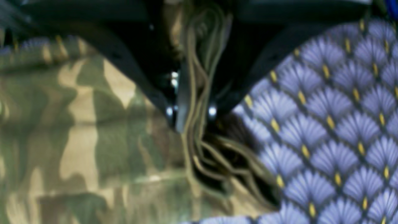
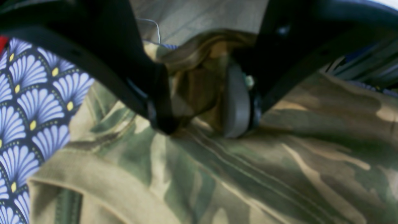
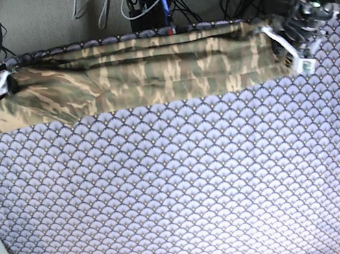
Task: Fold the T-shirt properly
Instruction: 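Grasp the strip's end near the left gripper and pinch it, then fold the strip's end over toward the right gripper with the left gripper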
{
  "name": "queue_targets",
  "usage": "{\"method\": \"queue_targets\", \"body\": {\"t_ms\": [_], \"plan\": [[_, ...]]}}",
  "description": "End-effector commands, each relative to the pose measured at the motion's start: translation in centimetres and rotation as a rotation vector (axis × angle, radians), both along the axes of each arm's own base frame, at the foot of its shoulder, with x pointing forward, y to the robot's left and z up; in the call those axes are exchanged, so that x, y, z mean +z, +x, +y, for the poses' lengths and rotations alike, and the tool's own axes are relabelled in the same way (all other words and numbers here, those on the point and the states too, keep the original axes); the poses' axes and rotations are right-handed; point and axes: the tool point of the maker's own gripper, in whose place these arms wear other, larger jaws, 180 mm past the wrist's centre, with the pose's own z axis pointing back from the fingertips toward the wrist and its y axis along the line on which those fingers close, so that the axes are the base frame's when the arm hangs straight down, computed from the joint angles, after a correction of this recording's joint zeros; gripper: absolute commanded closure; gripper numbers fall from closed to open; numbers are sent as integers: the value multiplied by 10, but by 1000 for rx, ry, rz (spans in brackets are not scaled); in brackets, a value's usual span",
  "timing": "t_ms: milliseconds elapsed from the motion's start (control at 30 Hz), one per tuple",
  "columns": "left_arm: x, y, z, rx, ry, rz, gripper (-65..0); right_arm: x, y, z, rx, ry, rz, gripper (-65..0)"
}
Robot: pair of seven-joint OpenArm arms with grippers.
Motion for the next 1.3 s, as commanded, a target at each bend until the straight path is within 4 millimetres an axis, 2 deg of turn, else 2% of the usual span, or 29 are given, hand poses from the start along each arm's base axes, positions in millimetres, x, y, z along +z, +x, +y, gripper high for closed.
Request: {"method": "queue_targets", "body": {"t_ms": [0,100,200,400,633,700,967,1100,1267], "plan": [[19,14,-4,-23,13,-63,-14,2,-1,-5,2,-17,12,-281],[52,32,-24,-75,37,-145,-14,2,-1,-5,2,-16,12,-281],[72,44,-52,-164,46,-185,-14,2,-1,-5,2,-16,12,-281],[74,56,-97,-156,-24,-175,-14,2,-1,-5,2,-17,12,-281],[70,47,-161,-111,-148,-129,-14,2,-1,-5,2,-17,12,-281],[67,44,-170,-43,-180,-104,-13,2,-1,-5,2,-17,12,-281],[56,31,-173,315,-293,-6,-13,3,-1,-5,3,-19,10,-281],[58,29,-190,427,-357,27,-13,3,-1,-5,3,-19,10,-281],[74,37,-224,455,-443,33,-13,2,1,-1,18,-17,12,-281]]}}
